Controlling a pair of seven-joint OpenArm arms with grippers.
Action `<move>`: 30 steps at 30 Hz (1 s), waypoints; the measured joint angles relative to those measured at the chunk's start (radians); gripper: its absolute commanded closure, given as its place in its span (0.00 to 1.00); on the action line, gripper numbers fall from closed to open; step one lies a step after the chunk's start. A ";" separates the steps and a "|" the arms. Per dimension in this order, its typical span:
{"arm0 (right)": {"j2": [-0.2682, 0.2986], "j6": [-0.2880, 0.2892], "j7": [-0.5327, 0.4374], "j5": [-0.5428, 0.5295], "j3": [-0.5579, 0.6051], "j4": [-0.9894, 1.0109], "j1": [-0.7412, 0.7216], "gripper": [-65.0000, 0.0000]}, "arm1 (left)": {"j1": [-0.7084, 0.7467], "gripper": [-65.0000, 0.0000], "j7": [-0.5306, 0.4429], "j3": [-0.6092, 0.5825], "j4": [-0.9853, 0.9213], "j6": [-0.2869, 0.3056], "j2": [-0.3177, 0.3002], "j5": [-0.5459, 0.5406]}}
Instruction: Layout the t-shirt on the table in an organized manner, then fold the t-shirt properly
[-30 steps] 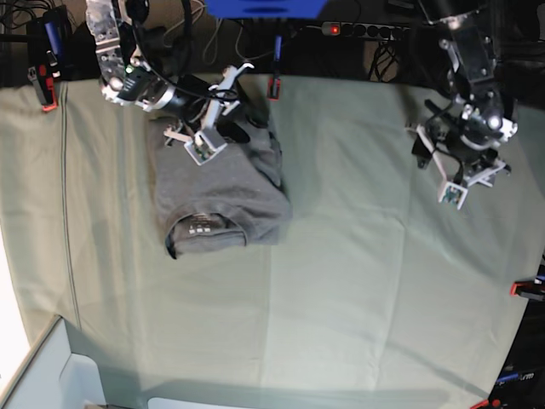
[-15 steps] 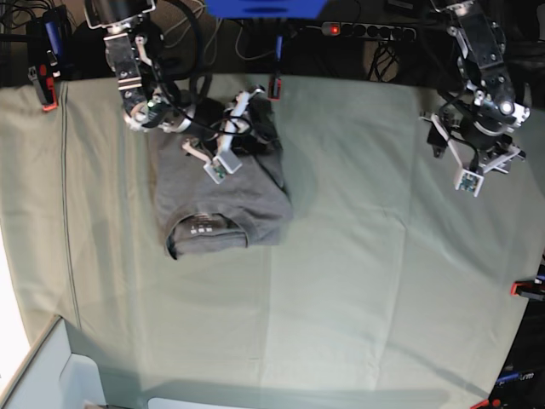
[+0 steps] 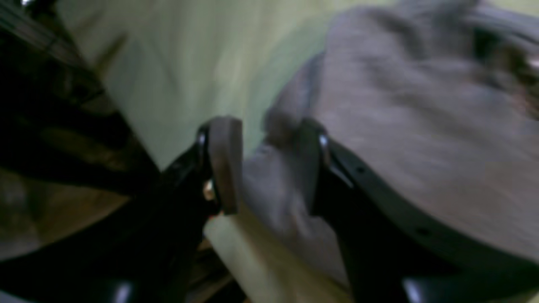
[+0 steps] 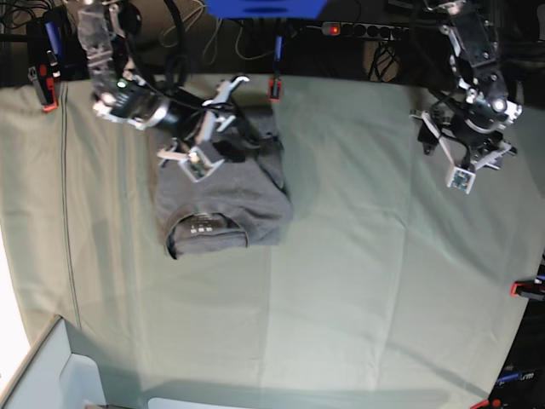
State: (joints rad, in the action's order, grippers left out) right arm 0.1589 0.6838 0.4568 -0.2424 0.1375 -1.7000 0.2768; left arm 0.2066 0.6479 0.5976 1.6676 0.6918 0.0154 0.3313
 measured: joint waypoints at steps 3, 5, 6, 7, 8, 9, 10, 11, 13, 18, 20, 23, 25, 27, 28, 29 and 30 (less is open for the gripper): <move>0.002 0.000 -0.005 -0.001 -0.107 -0.030 0.039 0.68 | 0.036 0.62 -0.013 -0.004 0.005 0.000 0.009 -0.006; 0.002 0.000 -0.001 -0.001 -0.217 -0.032 0.081 0.74 | 0.069 0.83 -0.003 -0.001 0.003 0.000 0.010 0.002; 0.005 0.000 0.002 0.002 -0.270 -0.032 0.105 0.79 | 0.085 0.94 0.003 0.002 -0.001 0.001 0.010 0.004; 0.007 0.000 0.004 0.006 -0.318 -0.032 0.132 0.84 | 0.102 1.00 0.006 0.003 -0.003 0.000 0.009 0.008; 0.007 0.000 0.004 0.009 -0.354 -0.032 0.156 0.90 | 0.114 1.00 0.004 0.003 -0.003 0.000 0.007 0.008; 0.006 0.000 0.003 0.008 -0.380 -0.032 0.180 0.96 | 0.129 0.98 -0.002 0.002 -0.003 0.000 0.005 0.004; 0.006 0.000 0.003 0.003 -0.400 -0.032 0.203 1.00 | 0.143 0.99 -0.007 0.002 -0.003 0.000 0.007 0.000; 0.005 0.000 0.003 0.002 -0.420 -0.032 0.222 1.00 | 0.156 1.00 -0.009 0.002 -0.003 -0.001 0.010 0.001; 0.002 0.000 -0.008 0.000 -0.449 -0.033 0.259 1.00 | 0.185 1.00 -0.008 0.000 -0.002 0.000 0.020 -0.002; 0.003 0.000 -0.007 0.000 -0.462 -0.032 0.375 1.00 | 0.256 1.00 -0.013 -0.002 -0.009 -0.003 0.092 0.003; 0.004 0.000 -0.014 0.000 -0.462 -0.016 0.401 1.00 | 0.265 1.00 -0.028 -0.003 -0.059 -0.003 0.105 -0.005; 0.005 -0.001 -0.018 -0.002 -0.447 0.048 0.407 1.00 | 0.261 1.00 -0.039 -0.003 -0.184 -0.004 0.109 0.003; 0.010 -0.001 -0.027 0.045 -0.397 0.119 0.402 1.00 | 0.255 1.00 -0.136 -0.002 -0.315 -0.018 0.106 0.005; 0.008 -0.001 -0.037 0.121 -0.351 0.196 0.388 1.00 | 0.237 1.00 -0.244 0.003 -0.456 -0.016 0.103 0.024; 0.008 0.000 -0.069 0.150 -0.334 0.245 0.375 1.00 | 0.221 1.00 -0.314 0.003 -0.536 -0.021 0.100 0.021; 0.007 -0.001 -0.109 0.178 -0.317 0.294 0.362 1.00 | 0.210 1.00 -0.364 0.003 -0.603 -0.019 0.100 0.039; 0.001 -0.001 -0.159 0.190 -0.311 0.350 0.351 1.00 | 0.193 1.00 -0.417 0.003 -0.679 -0.021 0.098 0.035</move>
State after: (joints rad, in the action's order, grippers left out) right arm 0.1600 0.6827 0.2981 -0.0528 -0.1738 -1.3502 0.6273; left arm 0.4000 0.2314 0.6010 0.9890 0.6712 0.1131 0.3668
